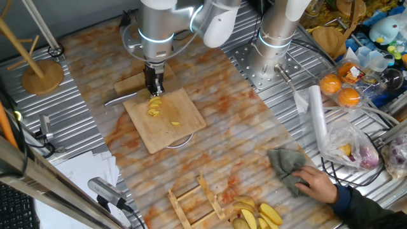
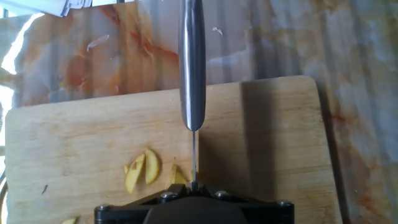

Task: Chop the potatoes

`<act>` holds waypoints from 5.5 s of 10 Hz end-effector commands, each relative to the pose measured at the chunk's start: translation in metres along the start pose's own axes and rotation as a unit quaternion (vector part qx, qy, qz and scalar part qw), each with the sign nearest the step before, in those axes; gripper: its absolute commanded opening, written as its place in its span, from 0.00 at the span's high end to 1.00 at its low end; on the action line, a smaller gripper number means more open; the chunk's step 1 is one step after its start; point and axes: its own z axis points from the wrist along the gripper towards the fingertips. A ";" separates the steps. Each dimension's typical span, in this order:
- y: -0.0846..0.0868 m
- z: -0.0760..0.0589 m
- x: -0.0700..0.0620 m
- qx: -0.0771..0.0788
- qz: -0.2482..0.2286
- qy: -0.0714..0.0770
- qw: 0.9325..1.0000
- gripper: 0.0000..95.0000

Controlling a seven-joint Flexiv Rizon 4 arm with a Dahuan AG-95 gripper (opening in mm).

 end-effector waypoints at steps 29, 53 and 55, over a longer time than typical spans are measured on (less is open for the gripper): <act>-0.019 -0.024 -0.001 0.005 -0.016 0.005 1.000 1.00; -0.023 -0.012 -0.003 0.015 -0.022 0.007 1.000 1.00; -0.023 -0.012 -0.004 0.016 -0.023 0.009 1.000 1.00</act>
